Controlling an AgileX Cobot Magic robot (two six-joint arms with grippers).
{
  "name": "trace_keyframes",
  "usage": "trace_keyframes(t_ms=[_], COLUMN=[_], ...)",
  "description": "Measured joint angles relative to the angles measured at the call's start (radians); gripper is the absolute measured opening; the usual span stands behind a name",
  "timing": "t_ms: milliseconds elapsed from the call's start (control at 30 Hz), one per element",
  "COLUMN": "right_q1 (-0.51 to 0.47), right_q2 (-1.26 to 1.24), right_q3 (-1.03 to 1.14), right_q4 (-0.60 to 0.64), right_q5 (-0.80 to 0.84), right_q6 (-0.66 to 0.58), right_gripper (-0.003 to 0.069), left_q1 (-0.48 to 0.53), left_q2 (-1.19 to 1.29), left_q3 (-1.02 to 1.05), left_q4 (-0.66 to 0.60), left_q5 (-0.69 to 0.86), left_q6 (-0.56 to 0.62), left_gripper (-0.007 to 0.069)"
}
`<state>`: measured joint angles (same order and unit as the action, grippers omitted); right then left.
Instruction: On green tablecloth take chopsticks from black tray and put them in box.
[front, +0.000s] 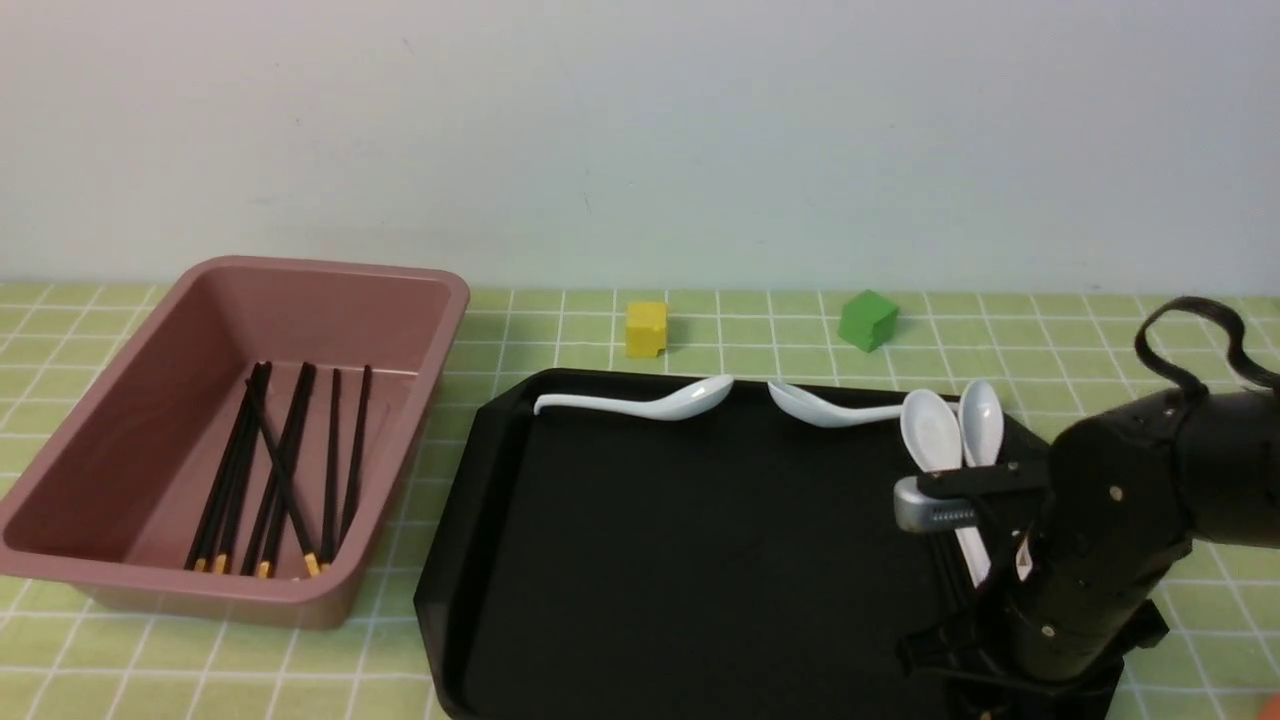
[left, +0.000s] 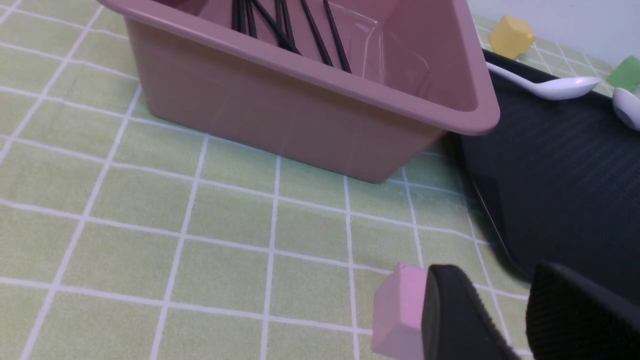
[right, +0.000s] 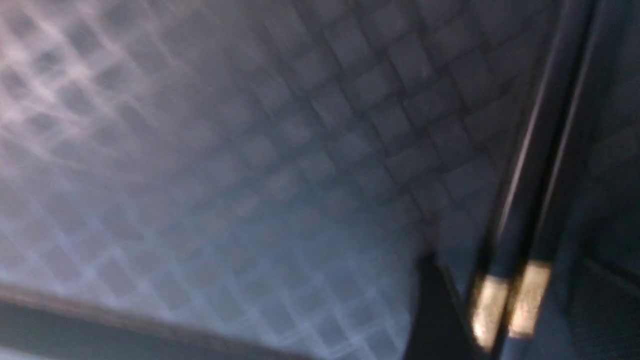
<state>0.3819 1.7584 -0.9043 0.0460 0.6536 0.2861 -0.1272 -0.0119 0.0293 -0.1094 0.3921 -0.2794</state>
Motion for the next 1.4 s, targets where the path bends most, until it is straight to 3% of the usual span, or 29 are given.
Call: trace_keyframes(t_ms=[133,267,333,667,1033,1167,1367,1400], right_q1=[0.0,0.0,-0.002,-0.002,-0.002,-0.002,-0.002,0.002], right_q2=[0.014,0.018,0.018,-0.011,-0.24,-0.342,-0.384,-0.371], right_q3=[-0.011,-0.014,-0.016,-0.005,0.005,-0.001,-0.104,-0.17], right_q4=[-0.006,-0.019,-0.031,-0.006,0.052,0.184,0.473,0.572], right_q5=[0.014,0.023,0.033,0.053,0.163,0.185,0.227,0.244], right_q6=[0.001,0.002,0.003,-0.017,-0.055,-0.15,-0.363,-0.443], right_gripper=[0.0343,0.0238,0.0144,0.0144,0.0144,0.0144,0.0144,0.0144], left_q1=[0.0,0.0,0.0,0.0,0.0,0.0,0.0,0.0], left_q2=[0.0,0.0,0.0,0.0,0.0,0.0,0.0,0.0], left_q3=[0.0,0.0,0.0,0.0,0.0,0.0,0.0,0.0], left_q4=[0.0,0.0,0.0,0.0,0.0,0.0,0.0,0.0], left_q5=[0.0,0.0,0.0,0.0,0.0,0.0,0.0,0.0], left_q6=[0.0,0.0,0.0,0.0,0.0,0.0,0.0,0.0], left_gripper=[0.0238,0.0238,0.0238,0.0238,0.0238,0.0238,0.0238,0.0238])
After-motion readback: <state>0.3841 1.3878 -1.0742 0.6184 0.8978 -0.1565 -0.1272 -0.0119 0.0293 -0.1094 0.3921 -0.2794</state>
